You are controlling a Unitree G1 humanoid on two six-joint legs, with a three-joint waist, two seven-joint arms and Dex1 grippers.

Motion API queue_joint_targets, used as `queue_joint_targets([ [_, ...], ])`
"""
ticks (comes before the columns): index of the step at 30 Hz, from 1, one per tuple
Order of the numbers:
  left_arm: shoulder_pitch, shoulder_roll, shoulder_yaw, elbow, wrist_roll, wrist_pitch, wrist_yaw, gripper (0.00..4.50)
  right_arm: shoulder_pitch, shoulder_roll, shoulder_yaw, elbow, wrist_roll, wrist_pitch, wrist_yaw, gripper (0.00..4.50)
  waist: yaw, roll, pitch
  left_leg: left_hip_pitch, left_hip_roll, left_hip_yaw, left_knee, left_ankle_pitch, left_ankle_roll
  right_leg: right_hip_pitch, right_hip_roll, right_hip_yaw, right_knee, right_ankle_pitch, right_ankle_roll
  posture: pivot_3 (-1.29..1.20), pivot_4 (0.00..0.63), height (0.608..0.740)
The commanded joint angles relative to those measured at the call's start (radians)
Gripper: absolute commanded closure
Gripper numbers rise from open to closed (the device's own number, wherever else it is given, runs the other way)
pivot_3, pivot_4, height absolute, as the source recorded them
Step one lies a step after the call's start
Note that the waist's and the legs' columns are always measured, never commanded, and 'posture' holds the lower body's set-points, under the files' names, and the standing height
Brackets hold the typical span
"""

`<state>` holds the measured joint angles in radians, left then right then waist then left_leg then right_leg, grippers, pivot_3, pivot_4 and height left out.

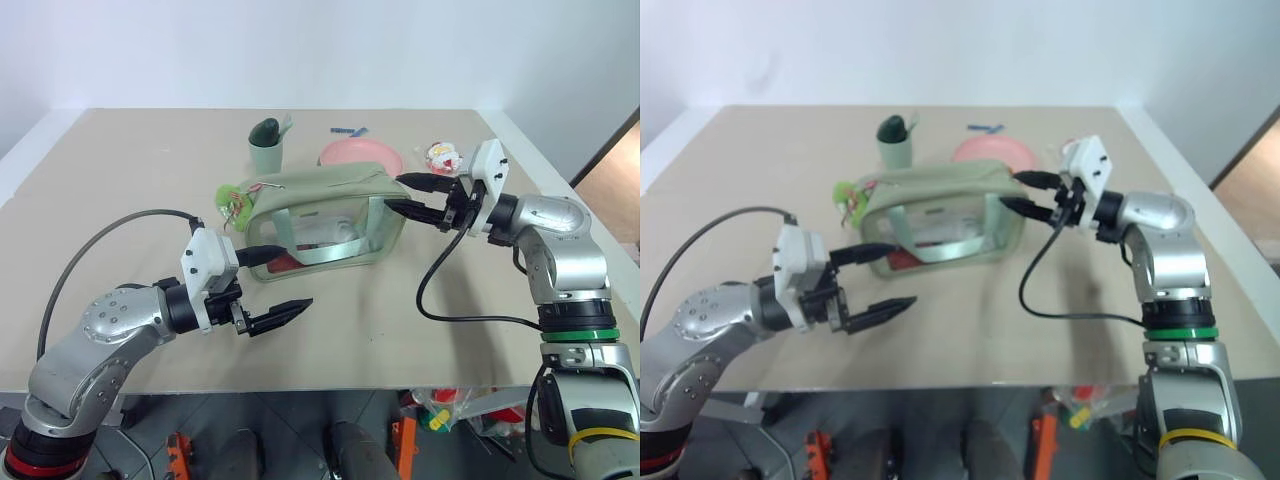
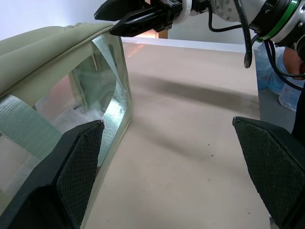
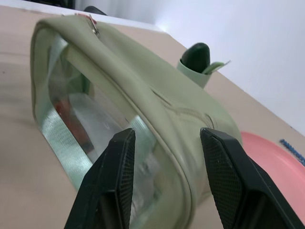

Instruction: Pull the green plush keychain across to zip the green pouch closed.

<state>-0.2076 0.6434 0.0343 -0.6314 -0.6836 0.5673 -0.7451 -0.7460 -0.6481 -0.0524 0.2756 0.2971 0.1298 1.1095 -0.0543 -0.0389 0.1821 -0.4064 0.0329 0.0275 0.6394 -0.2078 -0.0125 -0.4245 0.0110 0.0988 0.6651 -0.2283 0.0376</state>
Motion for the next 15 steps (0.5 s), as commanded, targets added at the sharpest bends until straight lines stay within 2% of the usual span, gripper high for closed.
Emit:
queue_joint_targets([
  [1,-0.004,0.0,-0.001,-0.022,0.002,-0.01,0.001,0.0,0.005,-0.011,-0.018,0.014,-0.002,-0.027,-0.006,2.29,0.0,0.0,0.0,0.0,0.0,0.0,0.0,0.0,0.0,0.0,0.0,0.0,0.0,0.0,0.0,0.0,0.15,0.74],
  [8,-0.001,-0.002,-0.006,-0.027,0.005,-0.007,0.006,0.0,0.015,0.0,-0.013,0.053,-0.001,-0.042,-0.001,2.29,0.0,0.0,0.0,0.0,0.0,0.0,0.0,0.0,0.0,0.0,0.0,0.0,0.0,0.0,0.0,0.0,0.15,0.74],
  [9,-0.001,-0.003,-0.007,-0.028,0.006,-0.007,0.007,0.0,0.016,0.001,-0.012,0.055,0.0,-0.041,0.001,2.84,0.0,0.0,0.0,0.0,0.0,0.0,0.0,0.0,0.0,0.0,0.0,0.0,0.0,0.0,0.0,0.0,0.15,0.74],
  [10,0.0,-0.003,-0.008,-0.03,0.007,-0.006,0.009,0.0,0.017,0.002,-0.013,0.056,0.001,-0.042,0.001,3.05,0.0,0.0,0.0,0.0,0.0,0.0,0.0,0.0,0.0,0.0,0.0,0.0,0.0,0.0,0.0,0.0,0.15,0.74],
  [13,0.0,-0.001,-0.01,-0.032,0.008,-0.006,0.013,0.0,0.019,0.004,-0.015,0.055,0.008,-0.043,0.004,4.14,0.0,0.0,0.0,0.0,0.0,0.0,0.0,0.0,0.0,0.0,0.0,0.0,0.0,0.0,0.0,0.0,0.15,0.74],
  [14,0.001,0.0,-0.011,-0.034,0.008,-0.006,0.014,0.0,0.019,0.004,-0.016,0.05,0.013,-0.04,0.005,4.43,-0.001,0.0,0.0,0.0,0.0,0.0,0.0,0.0,0.0,0.0,0.0,0.0,0.0,0.0,0.0,0.0,0.15,0.74],
  [15,0.001,0.001,-0.01,-0.036,0.007,-0.005,0.016,0.0,0.02,0.004,-0.017,0.045,0.016,-0.039,0.006,4.43,-0.001,0.0,0.0,0.0,0.0,0.0,0.0,0.0,0.0,0.0,0.0,0.0,0.0,0.0,0.0,0.0,0.15,0.74],
])
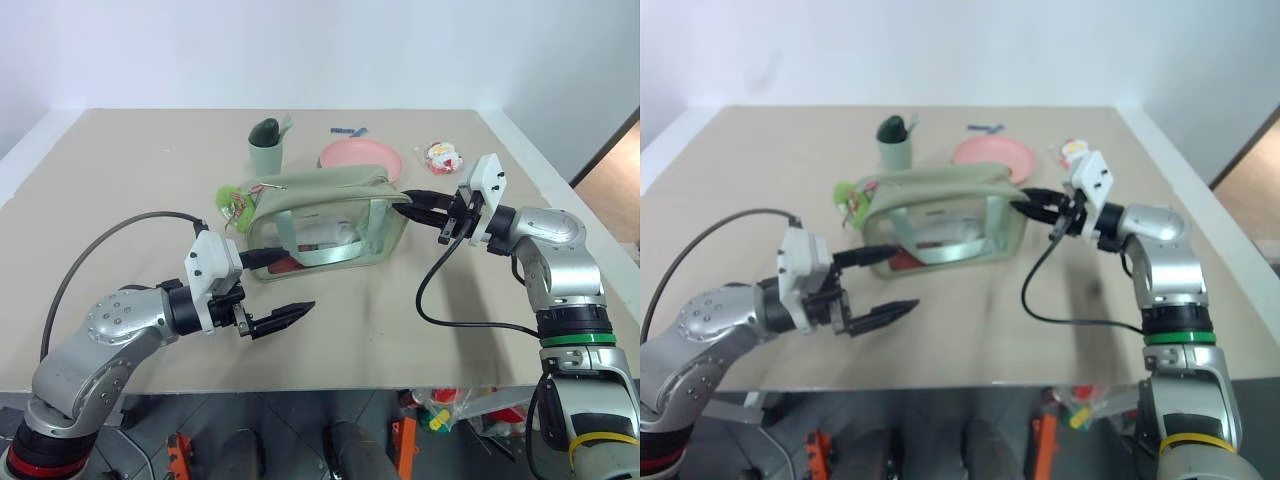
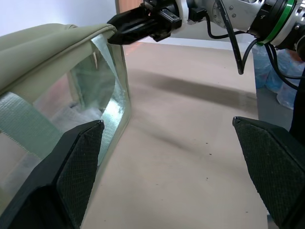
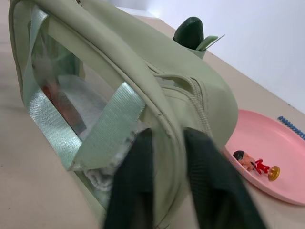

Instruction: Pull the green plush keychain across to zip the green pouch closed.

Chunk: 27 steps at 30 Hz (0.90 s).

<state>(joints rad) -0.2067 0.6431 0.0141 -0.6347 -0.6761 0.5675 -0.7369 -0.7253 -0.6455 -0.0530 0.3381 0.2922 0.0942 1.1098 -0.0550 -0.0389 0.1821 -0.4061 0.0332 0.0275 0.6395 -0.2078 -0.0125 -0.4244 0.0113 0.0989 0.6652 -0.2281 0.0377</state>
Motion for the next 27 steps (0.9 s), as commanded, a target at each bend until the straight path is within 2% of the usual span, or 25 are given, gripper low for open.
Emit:
queue_joint_targets([
  [1,0.001,0.003,0.01,-0.034,-0.001,-0.005,0.009,0.0,0.0,0.002,-0.018,-0.021,0.022,-0.007,0.007,4.43,0.0,0.0,0.0,0.0,0.0,0.0,0.0,0.0,0.0,0.0,0.0,0.0,0.0,0.0,0.0,0.0,0.15,0.74],
  [6,0.007,0.005,0.03,-0.027,-0.011,-0.001,0.02,0.0,0.023,-0.001,-0.023,-0.101,0.058,-0.003,0.026,4.43,0.0,0.0,0.0,0.0,0.0,0.0,0.0,0.0,0.0,0.0,0.0,0.0,0.0,0.0,0.0,0.0,0.15,0.74],
  [10,0.058,0.016,0.142,-0.011,-0.042,0.004,0.051,0.0,0.099,-0.032,-0.037,-0.322,0.152,0.085,0.056,4.43,0.0,0.0,0.0,0.0,0.001,0.0,-0.001,0.0,0.0,0.0,0.001,0.0,0.0,0.0,0.0,0.0,0.15,0.74],
  [14,0.097,0.014,0.257,-0.017,-0.157,0.088,0.125,0.0,0.168,-0.045,-0.037,-0.439,0.166,0.117,0.033,4.43,0.002,0.0,0.0,0.0,0.003,-0.001,-0.001,0.0,0.0,-0.001,0.001,-0.002,0.0,-0.001,-0.001,0.0,0.15,0.74],
  [18,0.074,0.012,0.323,-0.007,-0.267,0.149,0.196,0.0,0.208,-0.05,-0.024,-0.446,0.141,0.083,0.041,4.43,0.006,0.0,0.0,0.0,0.002,-0.001,0.001,0.0,0.0,0.0,0.0,-0.002,0.0,0.0,-0.001,0.0,0.15,0.74],
  [22,0.075,0.063,0.453,0.048,-0.4,0.212,0.239,0.0,0.226,-0.05,-0.014,-0.435,0.121,0.044,0.048,4.43,0.004,0.0,0.0,0.0,0.002,0.001,0.003,0.0,0.0,0.0,0.0,0.0,0.0,-0.001,-0.003,0.0,0.15,0.74],
  [24,0.077,0.099,0.504,0.115,-0.368,0.198,0.232,0.0,0.229,-0.045,-0.009,-0.437,0.121,0.032,0.048,4.43,0.004,0.0,0.0,0.0,0.002,0.001,0.002,0.0,0.0,0.0,0.001,-0.001,0.0,-0.001,-0.004,0.0,0.15,0.74],
  [27,0.044,0.14,0.483,0.233,-0.276,0.16,0.213,0.0,0.228,-0.036,-0.002,-0.452,0.128,0.034,0.043,4.43,0.005,0.0,0.0,0.001,0.002,0.0,0.001,0.0,0.0,0.0,0.001,-0.002,0.0,-0.002,-0.006,0.0,0.15,0.74],
])
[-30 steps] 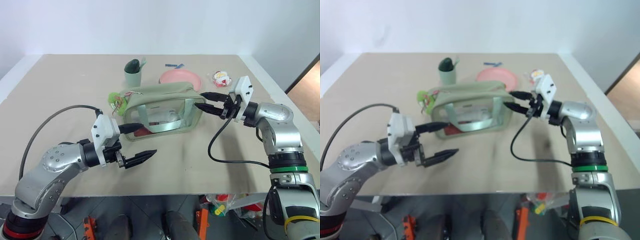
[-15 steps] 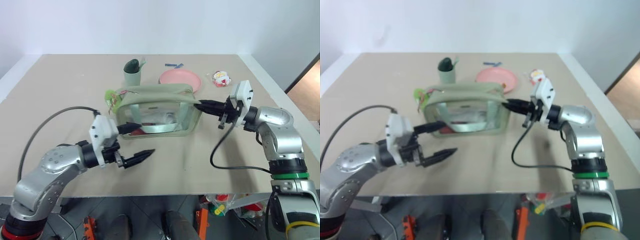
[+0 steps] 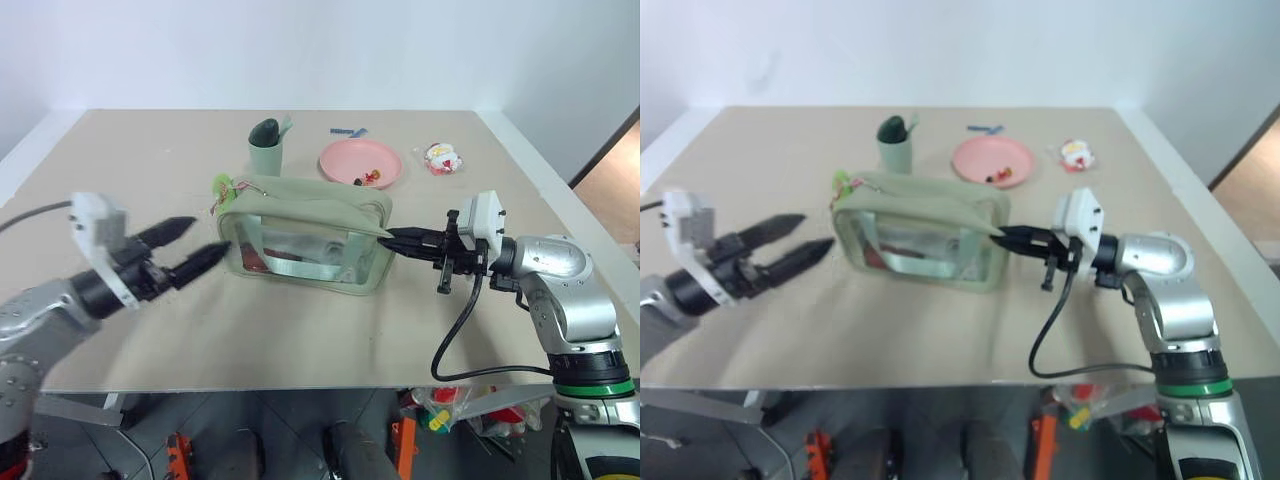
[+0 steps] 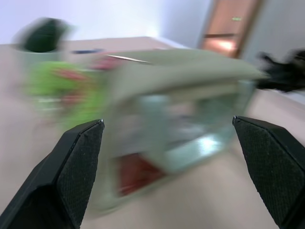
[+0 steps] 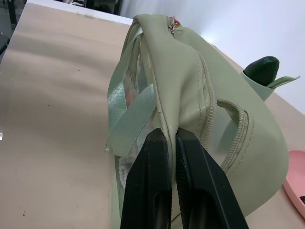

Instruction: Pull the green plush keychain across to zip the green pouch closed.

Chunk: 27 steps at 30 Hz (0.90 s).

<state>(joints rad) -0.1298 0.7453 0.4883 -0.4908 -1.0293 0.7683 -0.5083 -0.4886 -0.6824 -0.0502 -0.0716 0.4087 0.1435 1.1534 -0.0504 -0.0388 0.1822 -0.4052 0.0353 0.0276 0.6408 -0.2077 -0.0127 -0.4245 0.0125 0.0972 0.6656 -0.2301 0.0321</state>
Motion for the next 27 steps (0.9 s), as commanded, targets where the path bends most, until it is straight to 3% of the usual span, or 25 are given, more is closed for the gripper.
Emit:
queue_joint_targets([
  [1,-0.051,0.05,-0.017,0.133,0.116,-0.054,-0.025,0.0,-0.007,0.002,-0.001,-0.048,0.011,-0.015,-0.002,4.43,0.001,0.0,0.0,0.0,0.0,0.0,0.0,0.0,0.0,0.0,0.0,0.0,0.0,0.0,0.0,0.0,0.15,0.74],
  [7,-0.283,-0.022,-0.126,0.461,0.217,-0.077,-0.041,0.0,0.014,0.01,0.012,-0.068,-0.002,-0.036,-0.009,4.43,0.0,-0.001,0.0,0.0,0.0,0.0,0.0,0.0,0.0,0.0,0.0,0.0,0.0,0.001,0.001,0.0,0.15,0.74],
  [13,-0.452,-0.136,-0.133,0.716,0.166,0.015,-0.101,0.0,0.029,0.0,0.006,-0.08,-0.009,-0.052,-0.018,4.43,-0.005,-0.001,-0.001,-0.001,0.001,0.0,-0.001,0.0,0.0,-0.001,0.001,0.0,0.0,0.003,0.005,0.0,0.15,0.74],
  [18,-0.489,-0.191,-0.126,0.788,0.149,0.057,-0.142,0.0,0.039,-0.009,0.007,-0.091,-0.014,-0.054,-0.023,4.43,-0.006,-0.001,0.0,-0.002,0.001,-0.001,-0.003,0.0,-0.001,-0.002,0.002,-0.001,0.0,0.003,0.004,0.0,0.15,0.74],
  [24,-0.535,-0.235,-0.169,0.84,0.223,-0.029,-0.204,0.0,0.037,-0.016,0.004,-0.079,-0.022,-0.063,-0.024,4.43,-0.004,-0.002,-0.001,-0.001,0.0,-0.001,-0.002,0.001,-0.001,-0.001,0.0,0.0,0.0,0.004,0.005,0.0,0.15,0.74],
  [27,-0.554,-0.247,-0.179,0.846,0.243,-0.045,-0.225,0.78,0.033,-0.017,0.01,-0.073,-0.029,-0.068,-0.022,4.5,-0.004,-0.002,-0.001,-0.002,-0.001,-0.001,-0.001,0.001,-0.001,-0.001,0.0,0.0,0.0,0.004,0.006,0.0,0.15,0.74],
])
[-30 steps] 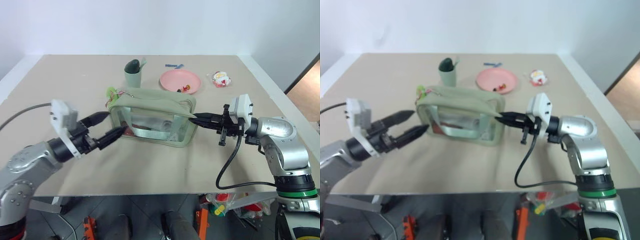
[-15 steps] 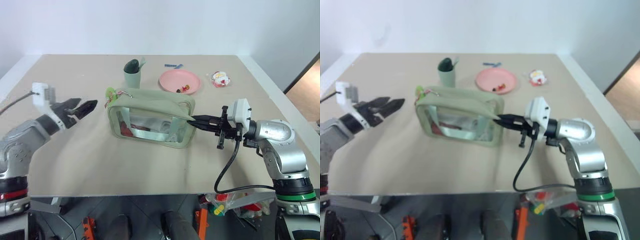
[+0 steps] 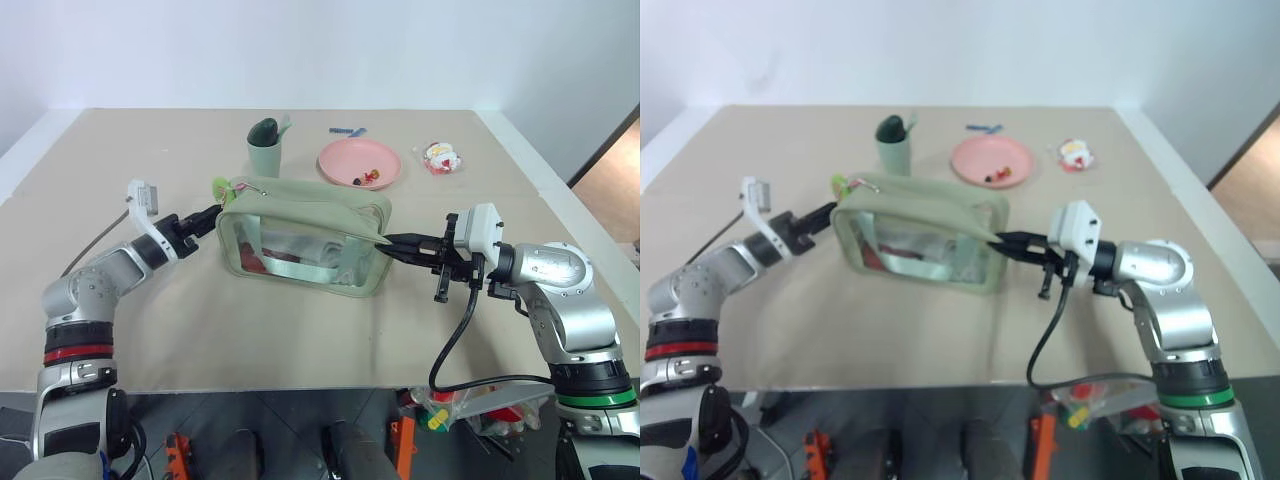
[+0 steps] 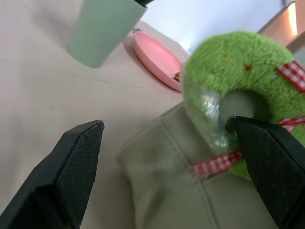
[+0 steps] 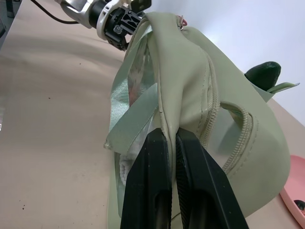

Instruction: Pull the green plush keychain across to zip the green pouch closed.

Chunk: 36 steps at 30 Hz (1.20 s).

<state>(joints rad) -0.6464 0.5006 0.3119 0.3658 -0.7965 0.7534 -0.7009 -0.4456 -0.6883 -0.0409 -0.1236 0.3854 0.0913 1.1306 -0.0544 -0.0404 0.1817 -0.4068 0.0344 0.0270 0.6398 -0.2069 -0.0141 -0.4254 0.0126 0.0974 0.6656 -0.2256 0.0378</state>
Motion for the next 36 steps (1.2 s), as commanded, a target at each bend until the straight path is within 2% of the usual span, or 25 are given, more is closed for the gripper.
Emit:
queue_joint_targets([
  [1,-0.042,-0.004,-0.007,-0.005,0.019,-0.032,-0.04,1.12,-0.011,-0.01,0.002,-0.019,-0.008,-0.018,0.001,4.5,0.0,0.0,0.0,0.0,0.0,0.0,0.0,0.0,0.0,0.0,0.0,0.0,0.0,0.0,0.0,0.0,0.15,0.74],
  [11,-0.061,-0.04,0.036,-0.037,-0.005,-0.035,-0.068,4.47,-0.016,-0.005,0.013,-0.001,-0.023,-0.033,0.009,4.5,0.001,0.0,0.0,0.0,0.0,0.0,0.0,0.0,0.0,0.0,0.0,0.0,0.0,0.0,0.0,0.0,0.15,0.74],
  [19,-0.065,-0.001,0.134,-0.322,-0.19,0.117,0.048,4.47,-0.021,-0.012,0.014,0.008,-0.026,-0.04,0.012,4.5,0.0,-0.001,0.0,0.0,0.0,0.0,0.0,0.0,0.0,0.0,0.0,0.0,0.0,0.0,0.001,0.0,0.15,0.74],
  [25,-0.096,0.008,0.109,-0.475,-0.278,0.193,0.139,4.47,-0.021,-0.02,0.011,0.014,-0.029,-0.039,0.016,4.5,0.001,-0.001,0.0,0.0,0.0,0.0,0.0,0.0,0.0,0.001,0.0,0.0,0.0,0.0,0.001,0.0,0.15,0.74],
  [30,-0.12,-0.002,-0.039,-0.539,-0.214,0.193,0.124,4.47,-0.029,-0.014,0.018,0.024,-0.034,-0.04,0.014,4.5,0.001,-0.001,0.0,0.0,-0.001,0.0,0.001,0.001,-0.001,0.001,-0.001,0.001,0.0,0.001,0.002,0.0,0.15,0.74],
  [36,-0.144,-0.029,-0.19,-0.508,-0.083,0.12,0.081,4.47,-0.027,-0.005,0.027,0.03,-0.041,-0.051,0.007,4.5,0.0,-0.001,0.0,0.001,-0.002,0.0,0.001,0.001,-0.001,0.001,0.0,0.001,0.0,0.0,0.002,0.0,0.15,0.74],
])
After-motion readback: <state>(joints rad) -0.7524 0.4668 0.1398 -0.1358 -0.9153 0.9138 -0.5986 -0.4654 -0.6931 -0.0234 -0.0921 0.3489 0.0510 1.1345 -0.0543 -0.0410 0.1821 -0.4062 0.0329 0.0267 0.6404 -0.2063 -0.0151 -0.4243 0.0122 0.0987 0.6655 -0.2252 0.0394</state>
